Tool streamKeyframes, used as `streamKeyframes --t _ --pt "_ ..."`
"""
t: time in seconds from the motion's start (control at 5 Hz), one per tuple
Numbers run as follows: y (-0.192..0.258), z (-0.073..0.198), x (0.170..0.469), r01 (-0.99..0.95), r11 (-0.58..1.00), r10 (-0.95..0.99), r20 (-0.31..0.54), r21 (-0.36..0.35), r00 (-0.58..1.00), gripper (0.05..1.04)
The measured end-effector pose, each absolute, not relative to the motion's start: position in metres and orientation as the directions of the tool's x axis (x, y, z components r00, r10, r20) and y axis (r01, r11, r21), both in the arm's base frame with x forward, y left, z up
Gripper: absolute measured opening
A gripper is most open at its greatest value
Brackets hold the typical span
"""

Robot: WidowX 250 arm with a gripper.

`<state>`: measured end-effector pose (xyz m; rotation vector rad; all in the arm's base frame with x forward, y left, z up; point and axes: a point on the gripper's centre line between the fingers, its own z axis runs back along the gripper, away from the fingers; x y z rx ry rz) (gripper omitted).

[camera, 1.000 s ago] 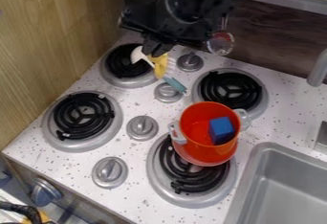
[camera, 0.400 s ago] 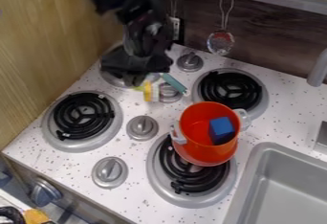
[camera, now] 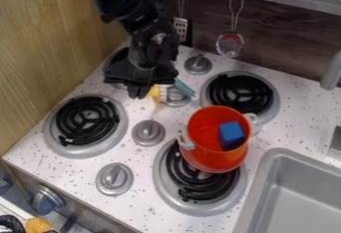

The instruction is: Moved the yellow brush at the middle of right two burner

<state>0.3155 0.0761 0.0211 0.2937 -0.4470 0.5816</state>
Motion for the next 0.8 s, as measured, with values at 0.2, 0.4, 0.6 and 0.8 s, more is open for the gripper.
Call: streamKeyframes --t 0.2,0.4,0.6,0.8 --pt "0.073 0.018 0.311 -0.566 0.81 0.459 0.434 0.154 0.775 0.209" --pt "0.076 0.019 0.305 -0.563 0.811 0.49 0.34 0.161 0.803 0.458" --pt "0.07 0.026 0.301 -0.551 0.816 0.51 0.232 0.175 0.828 0.786" --pt "0.072 0.034 0.296 -0.539 0.817 0.498 0.221 0.207 0.839 0.994"
